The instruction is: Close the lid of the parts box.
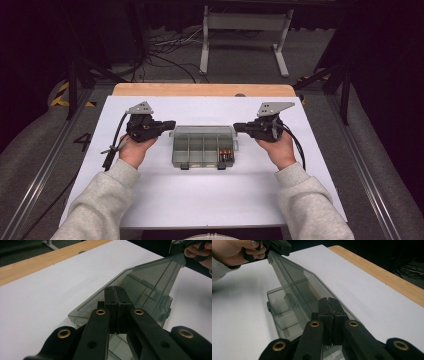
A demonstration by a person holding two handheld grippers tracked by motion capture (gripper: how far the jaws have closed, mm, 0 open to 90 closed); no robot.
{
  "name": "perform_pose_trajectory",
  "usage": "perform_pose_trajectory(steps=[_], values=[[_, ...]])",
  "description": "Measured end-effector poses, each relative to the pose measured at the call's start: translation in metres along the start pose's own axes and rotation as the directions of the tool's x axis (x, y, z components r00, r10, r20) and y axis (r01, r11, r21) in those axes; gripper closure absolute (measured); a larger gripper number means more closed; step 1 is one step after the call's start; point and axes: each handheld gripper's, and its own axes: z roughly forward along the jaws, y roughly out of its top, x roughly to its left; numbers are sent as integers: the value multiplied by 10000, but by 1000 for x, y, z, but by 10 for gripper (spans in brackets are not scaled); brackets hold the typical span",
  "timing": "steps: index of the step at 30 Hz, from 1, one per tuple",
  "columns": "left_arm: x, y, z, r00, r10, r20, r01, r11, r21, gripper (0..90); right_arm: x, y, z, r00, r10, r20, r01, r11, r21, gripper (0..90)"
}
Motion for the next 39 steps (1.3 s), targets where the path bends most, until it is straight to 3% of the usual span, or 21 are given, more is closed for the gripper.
perform_pose_trajectory(steps=[7,11,29,34,39], values=[[-10,-10,-1,9996,248,117,-248,9997,-78,893,9,-12,0,9998,30,-189,-30,10000,39,895],[-14,-17,-1,9993,208,320,-208,9998,-3,893,12,-19,1,9995,119,-282,-117,9999,57,895],[-20,-39,4,9990,176,416,-193,9990,406,892,22,-36,12,9980,327,-536,-313,9992,254,895],[-22,-45,6,9991,-12,420,-9,9987,512,893,26,-41,17,9978,311,-584,-287,9987,425,895],[-26,-48,7,9993,125,352,-146,9980,619,893,29,-46,20,9975,356,-606,-322,9979,554,895]])
